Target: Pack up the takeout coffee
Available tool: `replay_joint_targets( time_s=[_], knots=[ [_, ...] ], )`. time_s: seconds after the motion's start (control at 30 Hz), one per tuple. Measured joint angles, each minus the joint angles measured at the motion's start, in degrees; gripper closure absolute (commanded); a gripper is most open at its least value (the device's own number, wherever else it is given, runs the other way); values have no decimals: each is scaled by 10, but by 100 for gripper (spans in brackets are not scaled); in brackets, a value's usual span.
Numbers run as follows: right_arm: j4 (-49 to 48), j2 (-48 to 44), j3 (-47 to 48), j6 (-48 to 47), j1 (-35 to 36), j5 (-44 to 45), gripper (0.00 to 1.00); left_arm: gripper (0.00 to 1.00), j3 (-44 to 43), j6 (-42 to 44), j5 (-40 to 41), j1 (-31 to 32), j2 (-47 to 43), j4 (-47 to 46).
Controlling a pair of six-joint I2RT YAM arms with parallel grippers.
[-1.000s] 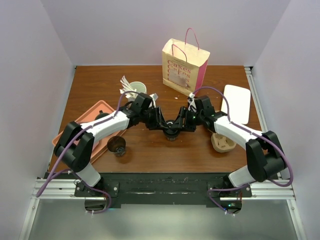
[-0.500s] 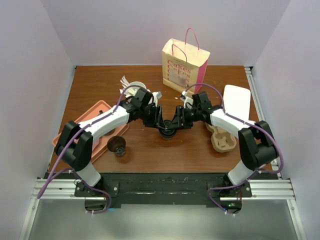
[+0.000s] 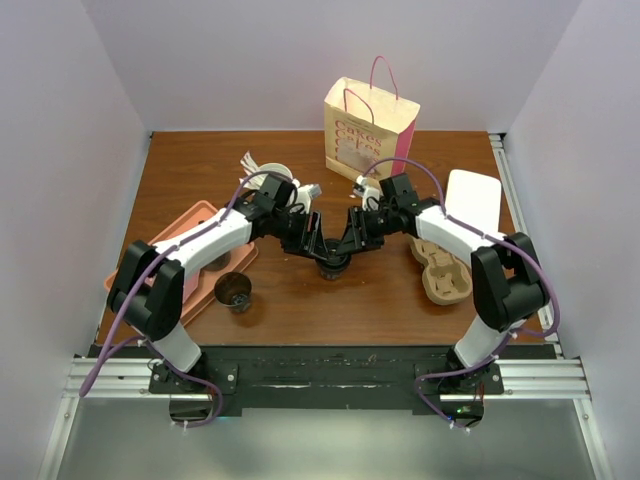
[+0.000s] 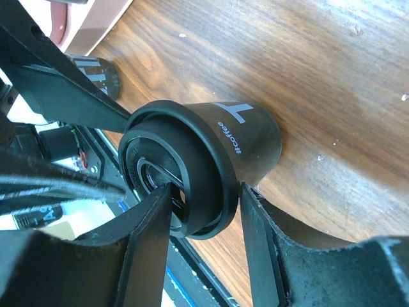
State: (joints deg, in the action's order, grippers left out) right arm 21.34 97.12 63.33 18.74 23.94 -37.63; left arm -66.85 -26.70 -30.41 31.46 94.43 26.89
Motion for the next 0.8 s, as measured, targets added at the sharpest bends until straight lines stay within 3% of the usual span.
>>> replay_joint_targets(
  time_s=[0.07, 0.33, 0.63, 0.8],
  knots=[
    [12, 7, 12, -9, 0, -1, 53, 32, 0, 6, -8, -4, 0, 0],
    [50, 31, 47, -33, 0, -11, 53, 33, -31, 42, -6, -19, 6, 33],
    [82, 41, 69, -62, 0, -11, 53, 46, -68, 90, 46, -26, 13, 76],
    [90, 44, 73, -90, 0, -19, 53, 48, -65, 101, 63, -27, 22, 79]
  ],
)
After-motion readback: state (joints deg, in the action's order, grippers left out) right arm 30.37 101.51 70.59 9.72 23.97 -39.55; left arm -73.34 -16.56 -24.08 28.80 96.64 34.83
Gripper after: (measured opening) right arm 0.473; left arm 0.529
